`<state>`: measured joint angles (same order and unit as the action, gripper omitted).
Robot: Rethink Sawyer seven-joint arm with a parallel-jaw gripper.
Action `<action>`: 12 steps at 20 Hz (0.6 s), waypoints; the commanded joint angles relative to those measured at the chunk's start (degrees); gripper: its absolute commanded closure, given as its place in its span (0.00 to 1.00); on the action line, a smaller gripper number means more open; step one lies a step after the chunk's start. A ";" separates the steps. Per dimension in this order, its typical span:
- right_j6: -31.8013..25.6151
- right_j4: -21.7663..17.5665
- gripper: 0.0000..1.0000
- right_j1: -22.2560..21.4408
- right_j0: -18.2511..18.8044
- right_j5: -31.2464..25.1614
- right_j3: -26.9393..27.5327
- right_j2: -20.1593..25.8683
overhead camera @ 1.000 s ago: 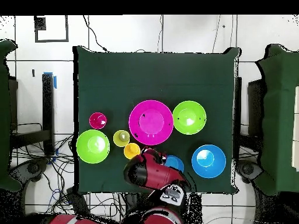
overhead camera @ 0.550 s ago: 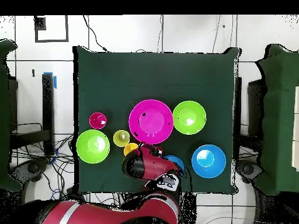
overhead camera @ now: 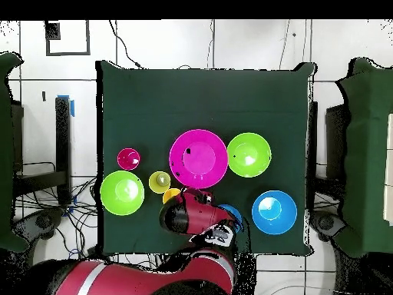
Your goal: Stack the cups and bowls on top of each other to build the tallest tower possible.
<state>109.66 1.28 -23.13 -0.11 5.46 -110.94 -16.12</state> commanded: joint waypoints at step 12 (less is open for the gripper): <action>-1.93 -2.09 0.00 -18.63 -2.04 -35.87 6.80 5.10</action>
<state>109.66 1.22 -34.22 -1.69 -14.27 -110.70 -16.05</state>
